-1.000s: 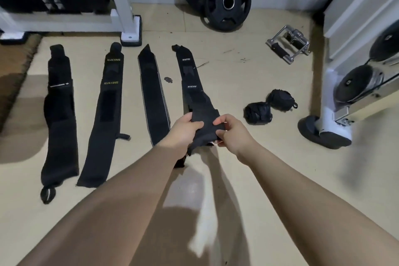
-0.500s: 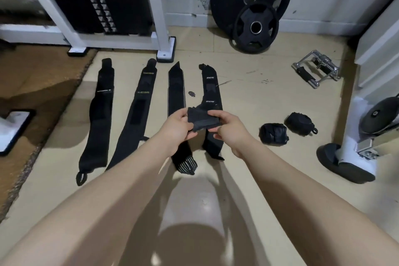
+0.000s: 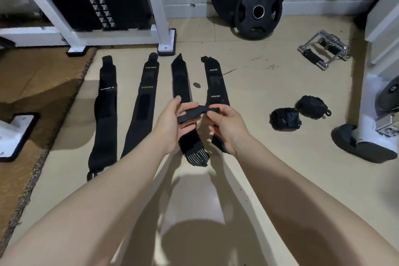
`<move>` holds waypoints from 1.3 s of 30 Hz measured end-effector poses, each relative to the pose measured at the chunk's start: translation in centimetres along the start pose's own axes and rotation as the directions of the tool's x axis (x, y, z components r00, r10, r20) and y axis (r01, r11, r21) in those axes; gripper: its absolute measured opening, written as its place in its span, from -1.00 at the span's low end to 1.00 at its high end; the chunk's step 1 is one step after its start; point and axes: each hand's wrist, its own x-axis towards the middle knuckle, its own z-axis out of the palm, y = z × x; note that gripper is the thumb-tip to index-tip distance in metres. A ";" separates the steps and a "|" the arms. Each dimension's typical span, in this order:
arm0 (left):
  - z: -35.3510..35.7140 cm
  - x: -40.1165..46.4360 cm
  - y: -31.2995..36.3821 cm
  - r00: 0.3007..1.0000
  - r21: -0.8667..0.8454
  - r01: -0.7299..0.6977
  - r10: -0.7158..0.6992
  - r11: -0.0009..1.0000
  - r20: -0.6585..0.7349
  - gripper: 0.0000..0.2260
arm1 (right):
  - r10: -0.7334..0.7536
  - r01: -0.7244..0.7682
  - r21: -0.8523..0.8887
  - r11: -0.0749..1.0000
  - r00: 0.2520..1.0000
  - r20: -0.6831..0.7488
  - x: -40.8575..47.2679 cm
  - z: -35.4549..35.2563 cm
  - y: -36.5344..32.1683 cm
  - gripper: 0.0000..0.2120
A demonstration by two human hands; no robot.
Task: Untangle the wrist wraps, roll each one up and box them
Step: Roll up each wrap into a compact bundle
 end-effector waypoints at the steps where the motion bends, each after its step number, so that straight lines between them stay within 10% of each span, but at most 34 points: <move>1: 0.0 0.3 -0.2 1.000 -0.034 0.012 -0.012 0.999 0.018 -0.51 | -0.014 0.014 0.018 1.000 1.000 -0.025 0.0 0.0 0.3 -0.86; 6: 0.2 1.6 -0.6 0.993 -0.136 0.092 -0.081 0.986 0.086 -0.40 | -0.052 0.048 -0.033 0.998 0.991 -0.123 -0.1 -0.5 1.6 -0.88; 12: -1.4 2.3 -2.8 0.935 0.256 0.270 -0.316 0.928 0.158 -0.44 | 0.084 -0.104 -0.171 0.980 0.989 -0.120 -0.7 -3.1 1.6 -0.87; 18: -1.4 3.2 -6.4 0.909 0.604 0.312 -0.416 0.733 0.036 -0.56 | 0.352 -0.355 -0.614 0.705 0.927 -0.131 0.1 -5.6 3.6 -0.85; 25: -1.3 7.9 -7.8 0.952 0.667 0.278 -0.293 0.692 -0.092 -0.73 | 0.213 -0.300 -0.743 0.598 0.953 -0.213 6.7 -6.3 9.0 -0.91; 39: -0.5 13.6 -12.4 0.943 0.583 0.313 -0.317 0.750 -0.098 -0.79 | 0.323 -0.416 -0.208 0.885 0.871 -0.370 14.4 -6.4 15.0 -0.76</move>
